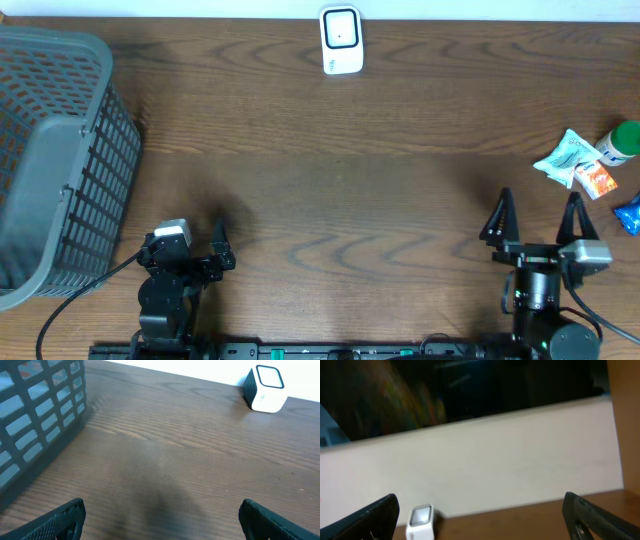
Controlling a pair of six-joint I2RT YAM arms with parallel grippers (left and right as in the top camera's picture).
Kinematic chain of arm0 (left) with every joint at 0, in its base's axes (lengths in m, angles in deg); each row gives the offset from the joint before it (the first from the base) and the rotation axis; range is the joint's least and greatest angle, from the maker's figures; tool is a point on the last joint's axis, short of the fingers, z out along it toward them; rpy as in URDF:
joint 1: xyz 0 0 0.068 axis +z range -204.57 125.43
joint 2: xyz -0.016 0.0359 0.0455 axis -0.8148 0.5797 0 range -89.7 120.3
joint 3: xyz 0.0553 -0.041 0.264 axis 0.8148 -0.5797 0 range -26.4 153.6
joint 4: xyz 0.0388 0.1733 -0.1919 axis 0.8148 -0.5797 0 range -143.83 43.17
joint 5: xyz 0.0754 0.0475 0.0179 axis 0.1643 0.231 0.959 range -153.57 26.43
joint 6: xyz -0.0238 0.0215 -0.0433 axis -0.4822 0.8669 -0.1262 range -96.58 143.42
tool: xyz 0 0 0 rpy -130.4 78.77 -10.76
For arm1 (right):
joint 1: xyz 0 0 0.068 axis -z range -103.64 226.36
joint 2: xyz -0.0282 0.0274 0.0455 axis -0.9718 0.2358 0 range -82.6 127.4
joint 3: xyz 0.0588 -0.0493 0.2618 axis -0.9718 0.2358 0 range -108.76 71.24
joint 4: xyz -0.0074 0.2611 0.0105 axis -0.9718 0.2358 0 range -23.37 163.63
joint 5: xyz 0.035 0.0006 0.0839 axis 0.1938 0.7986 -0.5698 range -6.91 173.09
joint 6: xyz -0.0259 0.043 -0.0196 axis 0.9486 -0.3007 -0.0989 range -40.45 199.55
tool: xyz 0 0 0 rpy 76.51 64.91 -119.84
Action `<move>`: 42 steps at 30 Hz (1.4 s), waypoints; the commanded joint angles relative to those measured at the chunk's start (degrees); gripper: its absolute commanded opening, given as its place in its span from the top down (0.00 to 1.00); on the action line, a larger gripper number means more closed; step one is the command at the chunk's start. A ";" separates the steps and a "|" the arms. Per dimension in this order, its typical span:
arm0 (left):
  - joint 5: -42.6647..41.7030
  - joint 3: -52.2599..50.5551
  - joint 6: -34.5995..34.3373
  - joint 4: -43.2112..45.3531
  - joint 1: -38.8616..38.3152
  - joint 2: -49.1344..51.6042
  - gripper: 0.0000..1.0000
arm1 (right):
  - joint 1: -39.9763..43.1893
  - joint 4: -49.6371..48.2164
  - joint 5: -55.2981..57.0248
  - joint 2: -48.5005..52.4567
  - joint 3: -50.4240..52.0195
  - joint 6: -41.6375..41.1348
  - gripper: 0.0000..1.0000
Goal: Scan the item barcode
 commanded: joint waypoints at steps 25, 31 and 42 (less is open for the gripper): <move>-0.33 -0.76 -0.70 -1.33 -0.17 -0.15 0.02 | 5.16 5.99 -1.42 -0.68 11.65 7.50 0.01; -0.33 -0.76 -0.70 -1.33 -0.17 -0.15 0.02 | 5.22 10.88 -0.63 -0.68 11.65 8.37 0.01; -0.33 -0.76 -0.70 -1.33 -0.17 -0.15 0.02 | 5.27 10.88 -0.66 -0.63 11.65 8.35 0.01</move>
